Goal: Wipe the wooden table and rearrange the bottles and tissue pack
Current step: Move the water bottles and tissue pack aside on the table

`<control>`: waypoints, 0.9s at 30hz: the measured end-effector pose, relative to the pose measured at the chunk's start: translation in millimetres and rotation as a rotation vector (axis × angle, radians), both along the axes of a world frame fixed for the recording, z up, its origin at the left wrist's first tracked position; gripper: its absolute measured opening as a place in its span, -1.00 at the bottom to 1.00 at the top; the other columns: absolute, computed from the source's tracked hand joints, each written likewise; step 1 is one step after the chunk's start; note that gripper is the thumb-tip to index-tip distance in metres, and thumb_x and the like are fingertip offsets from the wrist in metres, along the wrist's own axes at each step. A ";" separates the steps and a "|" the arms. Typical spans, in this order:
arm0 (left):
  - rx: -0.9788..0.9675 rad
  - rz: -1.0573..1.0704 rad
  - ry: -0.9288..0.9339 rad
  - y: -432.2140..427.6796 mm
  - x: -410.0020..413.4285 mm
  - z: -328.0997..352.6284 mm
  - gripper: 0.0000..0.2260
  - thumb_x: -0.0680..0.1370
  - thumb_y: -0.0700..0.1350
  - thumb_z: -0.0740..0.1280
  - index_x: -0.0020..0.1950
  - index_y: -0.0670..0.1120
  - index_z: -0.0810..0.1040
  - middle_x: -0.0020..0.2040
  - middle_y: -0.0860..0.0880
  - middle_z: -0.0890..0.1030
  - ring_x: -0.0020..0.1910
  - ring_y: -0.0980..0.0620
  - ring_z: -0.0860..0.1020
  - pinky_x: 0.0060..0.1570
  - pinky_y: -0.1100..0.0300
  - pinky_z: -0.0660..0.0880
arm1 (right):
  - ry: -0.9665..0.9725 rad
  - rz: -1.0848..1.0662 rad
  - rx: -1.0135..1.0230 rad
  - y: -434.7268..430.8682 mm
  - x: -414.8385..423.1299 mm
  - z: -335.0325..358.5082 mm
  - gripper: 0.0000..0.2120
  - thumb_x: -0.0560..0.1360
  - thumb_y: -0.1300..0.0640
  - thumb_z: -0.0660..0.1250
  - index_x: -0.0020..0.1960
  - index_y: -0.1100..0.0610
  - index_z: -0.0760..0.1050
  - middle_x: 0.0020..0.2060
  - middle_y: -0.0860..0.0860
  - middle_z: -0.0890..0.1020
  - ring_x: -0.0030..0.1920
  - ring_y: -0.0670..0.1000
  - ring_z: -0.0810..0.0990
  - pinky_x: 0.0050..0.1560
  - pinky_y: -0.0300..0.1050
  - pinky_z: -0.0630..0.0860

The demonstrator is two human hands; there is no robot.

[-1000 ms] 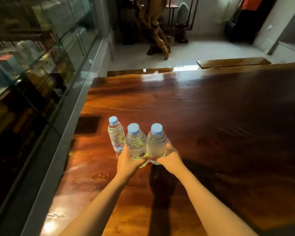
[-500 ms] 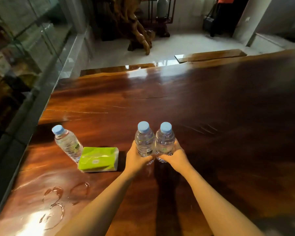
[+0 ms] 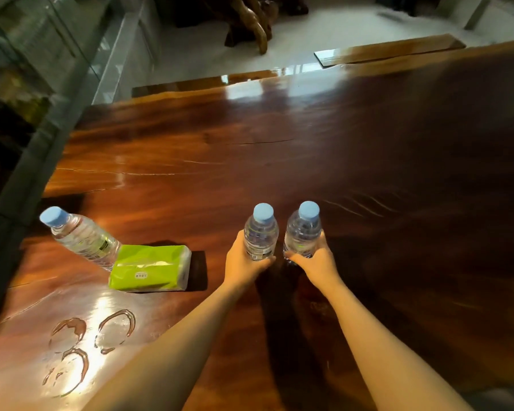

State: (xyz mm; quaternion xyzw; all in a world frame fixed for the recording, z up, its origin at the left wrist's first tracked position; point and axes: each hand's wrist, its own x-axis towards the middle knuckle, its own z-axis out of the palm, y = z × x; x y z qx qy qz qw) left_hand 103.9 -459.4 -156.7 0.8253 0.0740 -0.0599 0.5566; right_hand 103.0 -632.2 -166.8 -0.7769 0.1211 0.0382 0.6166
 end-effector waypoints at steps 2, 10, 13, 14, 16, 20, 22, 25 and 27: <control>0.002 0.019 0.005 -0.7 4.4 -5.7 -0.48 0.24 -0.06 0.57 0.10 0.12 0.41 0.04 0.11 0.62 0.02 0.12 0.60 -0.05 0.31 0.47 | -0.006 -0.026 -0.001 -0.4 1.7 -2.9 -0.29 0.30 0.29 0.54 0.34 0.09 0.28 0.05 -0.03 0.56 0.07 -0.04 0.56 -0.15 -0.60 0.41; 0.066 -0.088 0.056 2.4 18.9 -14.3 -0.36 0.24 -0.04 0.58 0.23 0.03 0.37 0.09 0.14 0.55 0.06 0.13 0.55 0.01 0.27 0.42 | 0.082 0.013 -0.074 -2.8 2.3 -3.4 -0.23 0.32 0.16 0.53 0.40 0.01 0.20 0.10 -0.09 0.49 0.12 -0.09 0.48 0.08 -0.23 0.37; 0.037 -0.100 0.074 3.4 16.7 -13.2 -0.27 0.24 -0.06 0.59 0.30 0.04 0.31 0.16 0.14 0.50 0.14 0.12 0.50 0.11 0.22 0.40 | 0.116 0.011 -0.101 -1.3 1.9 0.5 -0.25 0.33 0.12 0.52 0.40 0.02 0.20 0.16 -0.03 0.52 0.15 -0.04 0.49 0.11 -0.18 0.38; 0.032 -0.106 0.070 4.5 15.6 -12.4 -0.26 0.24 -0.08 0.59 0.32 0.03 0.30 0.19 0.13 0.48 0.17 0.12 0.48 0.14 0.23 0.39 | 0.127 0.003 -0.116 -0.4 1.9 2.6 -0.25 0.33 0.11 0.52 0.39 0.03 0.21 0.19 0.00 0.52 0.16 -0.04 0.48 0.12 -0.17 0.38; 0.019 -0.121 0.073 8.9 12.9 -10.4 -0.27 0.25 -0.10 0.60 0.32 0.03 0.29 0.19 0.16 0.46 0.21 0.15 0.45 0.11 0.38 0.38 | 0.132 -0.033 -0.172 2.8 1.1 6.8 -0.27 0.32 0.11 0.53 0.38 0.09 0.24 0.25 0.04 0.49 0.19 -0.01 0.48 0.15 -0.15 0.39; 0.020 -0.160 0.122 24.8 6.3 -4.7 -0.33 0.32 -0.10 0.56 0.31 0.06 0.29 0.29 0.09 0.47 0.29 0.10 0.41 0.16 0.42 0.39 | 0.177 -0.127 -0.369 18.6 -8.9 13.6 -0.24 0.33 0.11 0.52 0.40 0.20 0.22 0.34 0.16 0.39 0.33 0.16 0.42 0.31 0.06 0.41; 0.148 -0.177 0.134 32.4 3.2 -0.2 -0.33 0.37 -0.07 0.52 0.39 -0.04 0.26 0.39 -0.06 0.42 0.37 -0.01 0.39 0.29 0.15 0.39 | 0.250 -0.199 -0.440 31.8 -20.0 17.8 -0.27 0.36 0.08 0.50 0.39 0.24 0.22 0.34 0.22 0.37 0.33 0.22 0.40 0.28 0.11 0.41; 0.366 -0.259 0.184 47.4 -6.1 10.5 -0.43 0.46 -0.06 0.41 0.40 -0.11 0.28 0.36 -0.15 0.45 0.33 -0.10 0.43 0.27 0.07 0.38 | 0.340 -0.213 -0.557 63.8 -42.3 25.0 -0.41 0.42 0.04 0.43 0.32 0.26 0.28 0.29 0.25 0.41 0.29 0.26 0.42 0.22 0.10 0.41; 0.510 -0.411 0.214 63.4 -17.9 18.0 -0.52 0.49 -0.03 0.36 0.35 -0.13 0.35 0.30 -0.17 0.51 0.29 -0.13 0.47 0.22 0.09 0.40 | 0.339 -0.120 -0.668 91.2 -57.5 27.7 -0.47 0.44 0.01 0.39 0.30 0.20 0.31 0.27 0.20 0.43 0.28 0.23 0.42 0.20 0.07 0.41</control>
